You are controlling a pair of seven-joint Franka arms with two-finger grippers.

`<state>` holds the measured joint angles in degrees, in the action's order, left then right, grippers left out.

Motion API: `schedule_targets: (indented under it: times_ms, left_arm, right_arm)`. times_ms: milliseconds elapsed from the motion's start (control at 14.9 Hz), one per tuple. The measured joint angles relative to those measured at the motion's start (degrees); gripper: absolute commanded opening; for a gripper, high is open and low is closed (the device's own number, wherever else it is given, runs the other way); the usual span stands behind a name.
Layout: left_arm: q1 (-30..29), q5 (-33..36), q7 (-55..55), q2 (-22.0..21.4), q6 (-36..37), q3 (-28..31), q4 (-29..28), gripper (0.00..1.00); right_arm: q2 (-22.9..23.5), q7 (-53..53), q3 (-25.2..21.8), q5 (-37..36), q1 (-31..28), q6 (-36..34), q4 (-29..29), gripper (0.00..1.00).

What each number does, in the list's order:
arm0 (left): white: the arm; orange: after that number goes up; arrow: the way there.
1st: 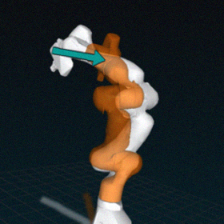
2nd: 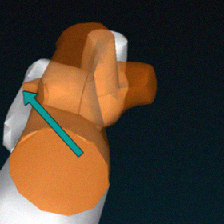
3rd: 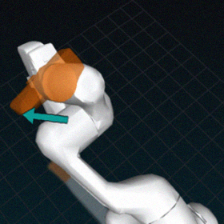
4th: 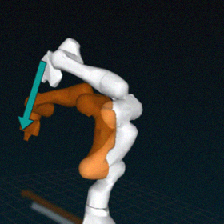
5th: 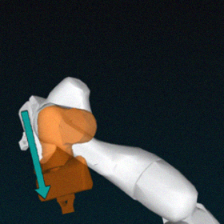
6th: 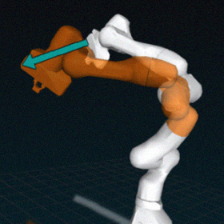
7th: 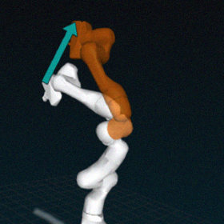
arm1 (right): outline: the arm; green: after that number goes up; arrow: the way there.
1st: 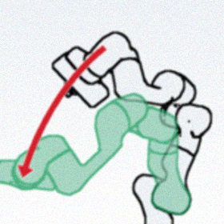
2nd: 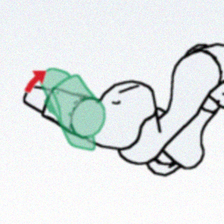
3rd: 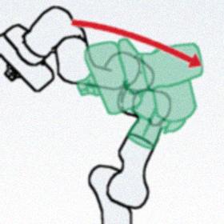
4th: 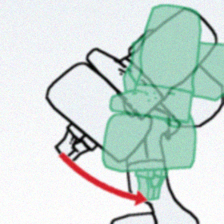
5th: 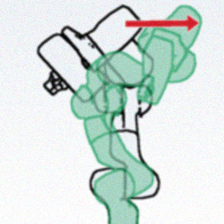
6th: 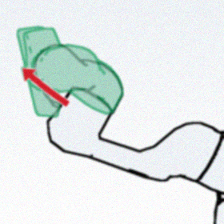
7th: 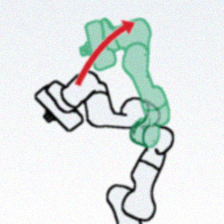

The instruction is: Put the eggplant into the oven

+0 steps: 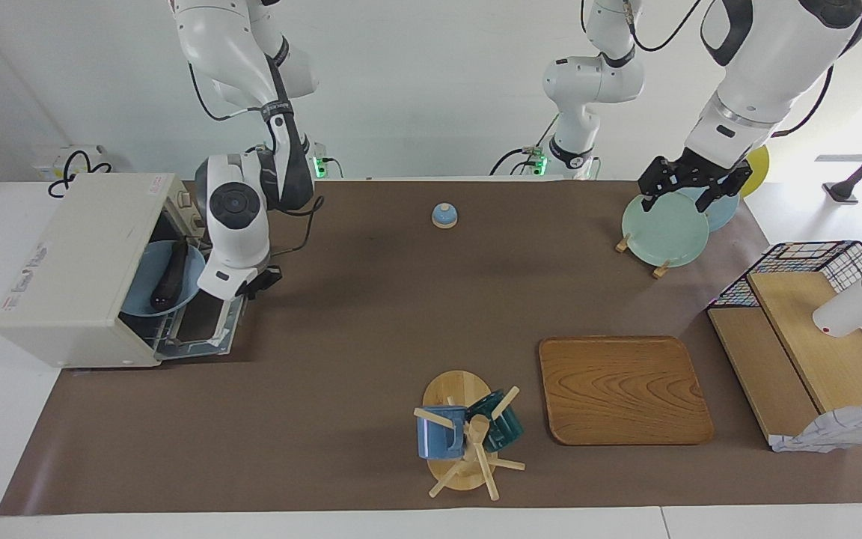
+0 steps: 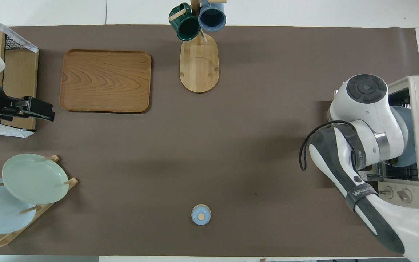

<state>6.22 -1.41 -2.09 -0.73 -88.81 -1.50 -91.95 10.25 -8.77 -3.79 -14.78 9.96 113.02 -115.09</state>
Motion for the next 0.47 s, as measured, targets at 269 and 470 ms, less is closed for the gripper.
schedule_targets:
  times_ms: [269,470]
  left_arm:
    - [0.00,0.00,0.00,0.00,0.00,0.00,0.00,1.00]
    - [0.00,0.00,0.00,0.00,0.00,0.00,0.00,1.00]
  right_arm:
    - [-2.33,-5.54,-0.27,-0.09,-2.60,-7.90,5.60,0.00]
    - [-4.59,-9.89,-0.44,-0.09,-6.37,-9.80,7.10,0.00]
